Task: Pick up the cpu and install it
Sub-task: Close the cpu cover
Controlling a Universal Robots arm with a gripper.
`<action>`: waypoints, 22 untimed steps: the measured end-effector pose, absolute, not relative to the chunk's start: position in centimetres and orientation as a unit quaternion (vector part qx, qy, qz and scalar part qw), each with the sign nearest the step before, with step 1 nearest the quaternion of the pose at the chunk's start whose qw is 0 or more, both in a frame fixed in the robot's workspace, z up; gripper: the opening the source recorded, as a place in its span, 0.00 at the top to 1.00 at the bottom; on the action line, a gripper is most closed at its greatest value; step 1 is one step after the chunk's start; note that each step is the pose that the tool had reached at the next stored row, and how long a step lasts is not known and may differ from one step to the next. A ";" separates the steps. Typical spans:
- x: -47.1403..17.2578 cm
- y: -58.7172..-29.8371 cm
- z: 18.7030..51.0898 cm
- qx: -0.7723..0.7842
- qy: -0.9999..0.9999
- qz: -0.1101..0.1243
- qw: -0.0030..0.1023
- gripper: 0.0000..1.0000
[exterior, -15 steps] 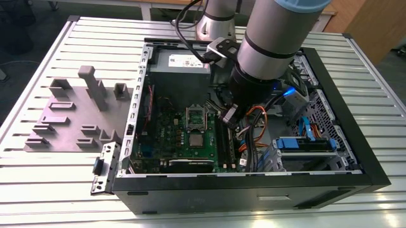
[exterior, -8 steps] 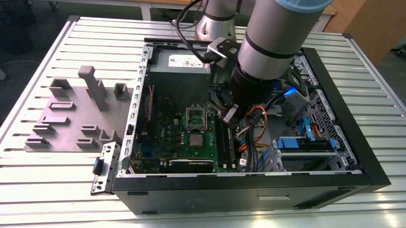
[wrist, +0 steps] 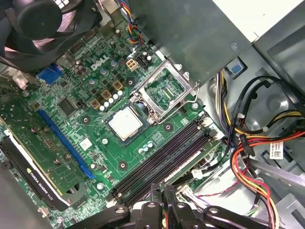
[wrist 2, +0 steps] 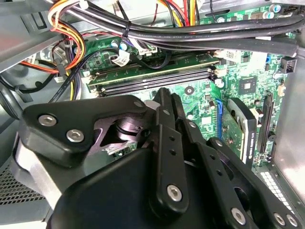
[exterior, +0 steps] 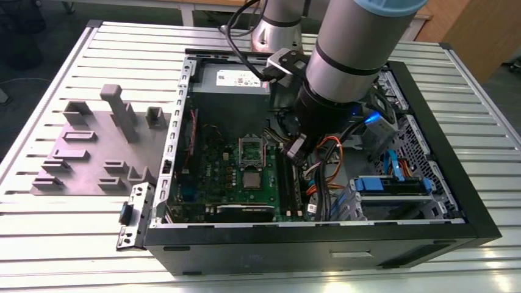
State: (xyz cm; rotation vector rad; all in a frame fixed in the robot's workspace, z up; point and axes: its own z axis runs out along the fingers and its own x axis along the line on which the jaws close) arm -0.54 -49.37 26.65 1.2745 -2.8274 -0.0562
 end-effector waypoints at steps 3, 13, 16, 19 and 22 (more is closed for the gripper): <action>-0.9 -49.4 26.6 0.411 -0.911 -0.018 0.020 0.82; -1.0 -49.4 26.6 0.411 -0.911 -0.018 0.020 0.82; -1.0 -49.4 26.6 0.411 -0.911 -0.018 0.020 0.82; -1.0 -49.4 26.6 0.411 -0.911 -0.018 0.020 0.75; -1.0 -49.4 26.6 0.411 -0.911 -0.018 0.020 0.75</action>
